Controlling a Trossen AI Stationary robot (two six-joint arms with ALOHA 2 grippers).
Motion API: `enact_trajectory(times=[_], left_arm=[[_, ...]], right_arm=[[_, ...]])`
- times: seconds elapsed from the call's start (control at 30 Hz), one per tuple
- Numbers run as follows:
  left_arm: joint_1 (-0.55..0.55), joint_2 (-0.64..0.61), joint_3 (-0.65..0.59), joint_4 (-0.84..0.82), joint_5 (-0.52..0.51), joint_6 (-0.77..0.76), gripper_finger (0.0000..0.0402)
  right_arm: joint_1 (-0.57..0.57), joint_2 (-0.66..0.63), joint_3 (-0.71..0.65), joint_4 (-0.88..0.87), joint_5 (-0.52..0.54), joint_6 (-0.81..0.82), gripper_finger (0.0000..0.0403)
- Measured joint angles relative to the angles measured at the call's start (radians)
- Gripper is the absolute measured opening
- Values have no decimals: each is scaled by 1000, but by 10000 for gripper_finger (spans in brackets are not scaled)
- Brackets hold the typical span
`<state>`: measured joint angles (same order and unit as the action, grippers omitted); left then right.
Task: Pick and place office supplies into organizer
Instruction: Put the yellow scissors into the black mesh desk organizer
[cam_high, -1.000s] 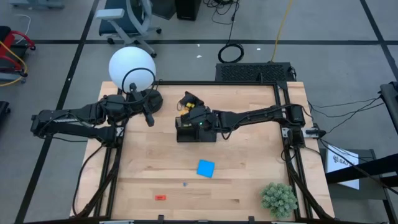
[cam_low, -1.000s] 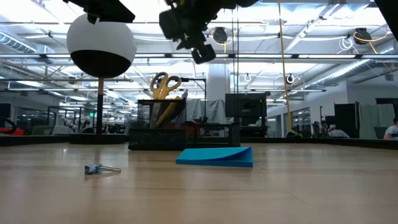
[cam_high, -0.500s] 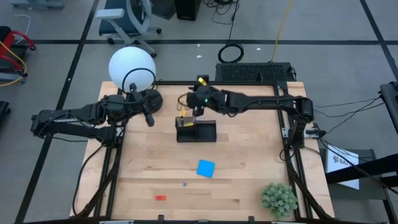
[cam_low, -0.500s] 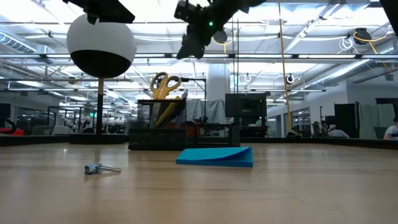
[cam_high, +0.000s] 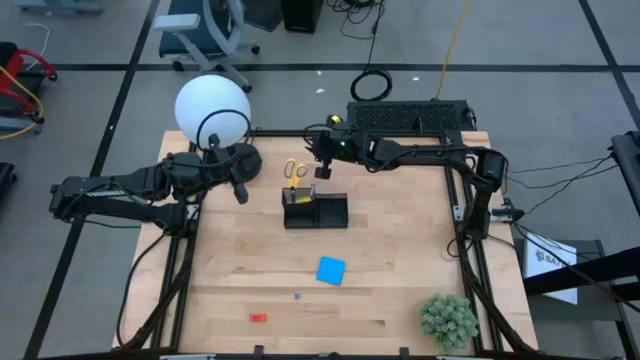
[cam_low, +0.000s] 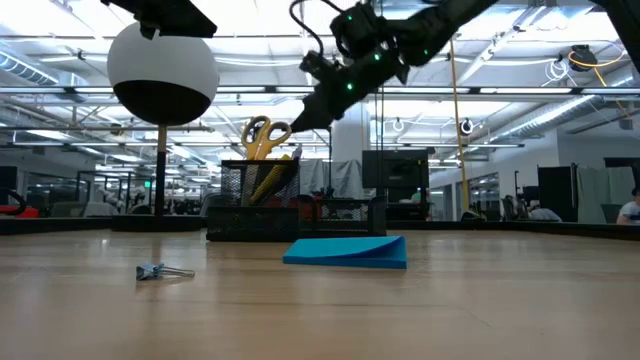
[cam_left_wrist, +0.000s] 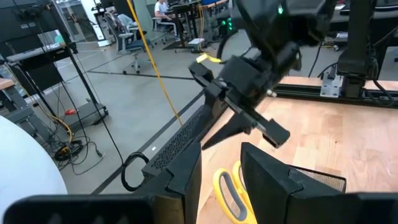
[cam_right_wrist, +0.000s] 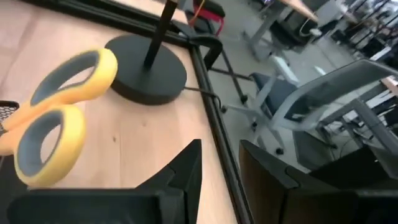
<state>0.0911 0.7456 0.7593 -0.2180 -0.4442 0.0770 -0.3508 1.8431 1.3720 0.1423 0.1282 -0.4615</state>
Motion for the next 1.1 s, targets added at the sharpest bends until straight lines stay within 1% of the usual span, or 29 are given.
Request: enact_trajectory(times=[0.07,0.23,0.37,0.47,0.5,0.6,0.8,0.93,1.0,1.03,1.07,1.1], left_arm=[[0,0,0,1,0,0,120],[0,0,0,2,-1,1,120],[0,0,0,11,-1,6,120],[0,0,0,11,-2,7,120],[0,0,0,11,-2,7,120],[0,0,0,11,-2,3,120],[0,0,0,11,-2,2,120],[0,0,0,11,-2,3,120],[0,0,0,10,-2,4,120],[0,0,0,10,-2,4,120],[0,0,0,10,-2,4,120],[0,0,0,10,-2,4,120]], right_arm=[[-6,0,-34,62,-12,5,100],[-12,-1,-67,76,-166,46,100],[-1,-1,-69,80,-207,63,100],[-2,-1,-69,79,-350,57,100],[-2,-1,-69,82,-382,66,100],[0,-1,-69,87,-395,89,100],[-1,-1,-69,106,-401,86,100],[-1,-1,-69,112,-535,86,100],[-1,-1,-69,119,-576,87,100],[1,-4,-69,119,-570,87,100],[1,-7,-69,117,-538,94,100],[3,-9,-69,118,-483,101,99]])
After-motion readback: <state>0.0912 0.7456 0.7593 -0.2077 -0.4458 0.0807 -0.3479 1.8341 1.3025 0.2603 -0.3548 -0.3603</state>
